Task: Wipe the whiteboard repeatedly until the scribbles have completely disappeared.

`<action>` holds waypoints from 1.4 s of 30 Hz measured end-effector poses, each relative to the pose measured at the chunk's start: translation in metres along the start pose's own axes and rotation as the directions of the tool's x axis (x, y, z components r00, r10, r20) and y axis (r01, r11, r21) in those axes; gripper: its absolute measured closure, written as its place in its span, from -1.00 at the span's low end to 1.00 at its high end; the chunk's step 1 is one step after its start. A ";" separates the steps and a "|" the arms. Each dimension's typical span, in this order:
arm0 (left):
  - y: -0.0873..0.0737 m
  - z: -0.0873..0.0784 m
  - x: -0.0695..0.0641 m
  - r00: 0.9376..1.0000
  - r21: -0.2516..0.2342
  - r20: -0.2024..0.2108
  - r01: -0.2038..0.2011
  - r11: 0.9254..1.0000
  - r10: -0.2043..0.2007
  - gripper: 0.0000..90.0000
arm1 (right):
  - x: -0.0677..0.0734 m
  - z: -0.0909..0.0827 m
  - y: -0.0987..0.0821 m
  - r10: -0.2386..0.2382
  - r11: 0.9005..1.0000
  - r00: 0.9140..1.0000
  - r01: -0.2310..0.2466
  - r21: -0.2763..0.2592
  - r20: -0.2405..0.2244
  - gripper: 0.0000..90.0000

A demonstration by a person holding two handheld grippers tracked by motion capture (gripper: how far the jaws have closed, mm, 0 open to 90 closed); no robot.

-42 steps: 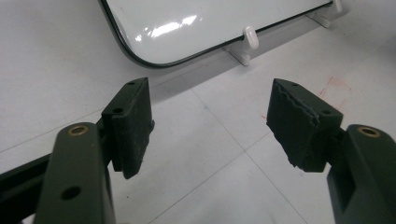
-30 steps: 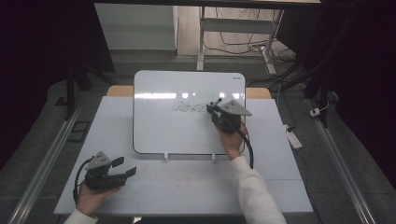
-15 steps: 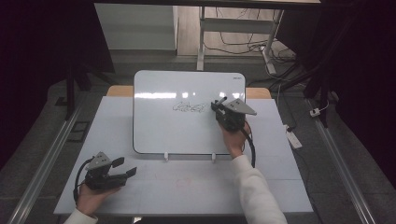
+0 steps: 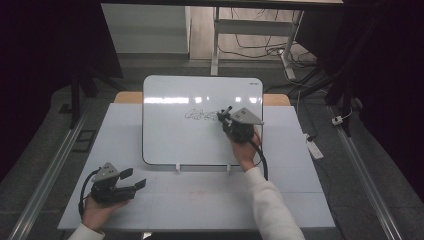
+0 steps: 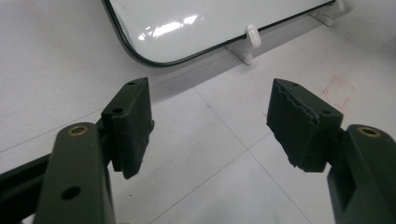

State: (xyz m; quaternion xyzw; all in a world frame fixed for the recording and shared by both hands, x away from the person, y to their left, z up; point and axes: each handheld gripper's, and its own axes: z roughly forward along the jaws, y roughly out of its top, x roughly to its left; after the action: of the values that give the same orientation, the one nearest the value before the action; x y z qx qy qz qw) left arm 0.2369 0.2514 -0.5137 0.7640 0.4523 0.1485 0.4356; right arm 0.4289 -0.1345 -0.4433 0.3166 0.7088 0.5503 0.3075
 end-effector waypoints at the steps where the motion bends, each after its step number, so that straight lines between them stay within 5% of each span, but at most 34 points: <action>1: 0.000 -0.001 0.000 1.000 -0.003 -0.001 0.000 1.000 0.000 -0.30 | -0.001 0.001 -0.001 0.026 1.000 1.000 -0.026 -0.004 -0.006 0.72; 2: 0.000 -0.001 0.000 1.000 -0.008 -0.002 0.001 1.000 -0.001 -0.30 | -0.001 0.001 -0.001 0.026 1.000 1.000 -0.026 -0.004 -0.006 0.72; 4: 0.000 -0.001 0.000 1.000 -0.008 -0.001 0.003 1.000 -0.003 -0.30 | 0.018 0.004 -0.005 -0.071 0.996 0.995 0.074 0.041 -0.071 0.72; 6: 0.000 0.000 0.001 1.000 -0.003 0.000 0.004 1.000 -0.004 -0.30 | 0.021 0.005 -0.002 -0.121 0.991 0.990 0.124 0.050 -0.067 0.72; 8: 0.000 0.000 0.001 1.000 0.001 -0.002 0.002 1.000 -0.002 -0.30 | 0.012 0.004 0.001 -0.082 0.996 0.996 0.083 0.033 -0.027 0.72; 9: 0.000 0.000 0.000 1.000 -0.001 -0.002 0.000 1.000 0.000 -0.30 | -0.002 0.003 0.004 0.011 1.000 1.000 -0.011 0.003 0.004 0.72; 10: 0.000 -0.001 0.000 1.000 -0.004 -0.001 0.001 1.000 -0.001 -0.30 | -0.002 0.003 0.004 0.011 1.000 1.000 -0.011 0.003 0.004 0.72; 13: 0.001 -0.001 0.000 1.000 -0.010 -0.002 0.002 1.000 -0.002 -0.30 | 0.022 0.007 -0.002 -0.089 0.995 0.993 0.093 0.043 -0.076 0.72; 16: 0.000 0.000 0.001 1.000 0.000 -0.001 0.002 1.000 -0.002 -0.30 | 0.026 0.009 -0.001 -0.137 0.989 0.988 0.141 0.047 -0.069 0.72; 18: 0.000 -0.001 0.000 1.000 -0.005 -0.003 0.000 1.000 0.000 -0.30 | 0.010 0.008 0.004 -0.064 0.998 0.998 0.064 0.016 -0.006 0.72; 20: 0.000 -0.003 0.000 1.000 -0.013 -0.003 0.002 1.000 -0.002 -0.30 | 0.001 0.008 0.008 -0.019 1.000 1.000 0.019 0.003 0.008 0.72; 21: 0.000 -0.003 0.000 1.000 -0.013 -0.002 0.002 1.000 -0.002 -0.30 | 0.003 0.007 0.007 -0.022 1.000 1.000 0.022 0.008 0.005 0.72; 22: 0.000 -0.002 0.001 1.000 -0.011 -0.002 0.003 1.000 -0.003 -0.30 | 0.017 0.008 0.001 -0.047 0.998 0.997 0.049 0.034 -0.059 0.72; 26: 0.000 0.000 0.001 1.000 -0.003 0.000 0.002 1.000 -0.002 -0.30 | 0.025 0.010 -0.002 -0.131 0.990 0.989 0.134 0.043 -0.075 0.72; 27: 0.000 -0.001 0.001 1.000 -0.004 -0.001 0.001 1.000 -0.001 -0.30 | 0.013 0.008 0.003 -0.069 0.997 0.997 0.070 0.022 -0.022 0.72; 30: 0.000 -0.003 -0.001 1.000 -0.015 -0.002 0.001 1.000 -0.001 -0.30 | 0.003 0.006 0.005 -0.016 1.000 1.000 0.016 0.016 0.000 0.72; 33: 0.000 -0.001 0.001 1.000 -0.008 0.000 0.003 1.000 -0.003 -0.30 | 0.025 0.003 -0.003 -0.147 0.987 0.988 0.150 0.063 -0.054 0.72; 34: 0.000 0.000 0.001 1.000 -0.004 0.001 0.003 1.000 -0.003 -0.30 | 0.025 0.003 -0.003 -0.147 0.987 0.988 0.150 0.063 -0.054 0.72; 35: 0.000 0.001 0.001 1.000 -0.002 -0.002 0.003 1.000 -0.003 -0.30 | 0.015 0.001 -0.001 -0.100 0.994 0.995 0.100 0.042 -0.016 0.72; 36: 0.000 0.000 0.000 1.000 -0.003 -0.001 0.002 1.000 -0.002 -0.30 | 0.015 0.001 -0.001 -0.100 0.994 0.995 0.100 0.042 -0.016 0.72; 37: 0.000 -0.001 -0.001 1.000 -0.006 -0.002 -0.002 1.000 0.002 -0.30 | 0.003 0.000 0.000 0.007 1.000 1.000 -0.007 0.014 0.000 0.72; 40: 0.001 -0.002 -0.001 1.000 -0.013 -0.001 -0.001 1.000 0.001 -0.30 | 0.013 0.003 -0.003 -0.031 0.999 0.999 0.032 0.035 -0.027 0.72; 41: 0.001 -0.001 -0.001 1.000 -0.011 -0.001 -0.001 1.000 0.001 -0.30 | 0.028 0.006 -0.005 -0.104 0.993 0.992 0.108 0.053 -0.076 0.72; 42: 0.001 0.000 0.000 1.000 -0.006 -0.001 0.001 1.000 -0.001 -0.30 | 0.028 0.006 -0.005 -0.104 0.993 0.992 0.108 0.053 -0.076 0.72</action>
State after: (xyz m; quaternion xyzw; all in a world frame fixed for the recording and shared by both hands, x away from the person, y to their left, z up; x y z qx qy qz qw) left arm 0.2374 0.2508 -0.5132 0.7624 0.4525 0.1498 0.4376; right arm 0.4162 -0.1099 -0.4517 0.2668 0.7509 0.5238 0.3011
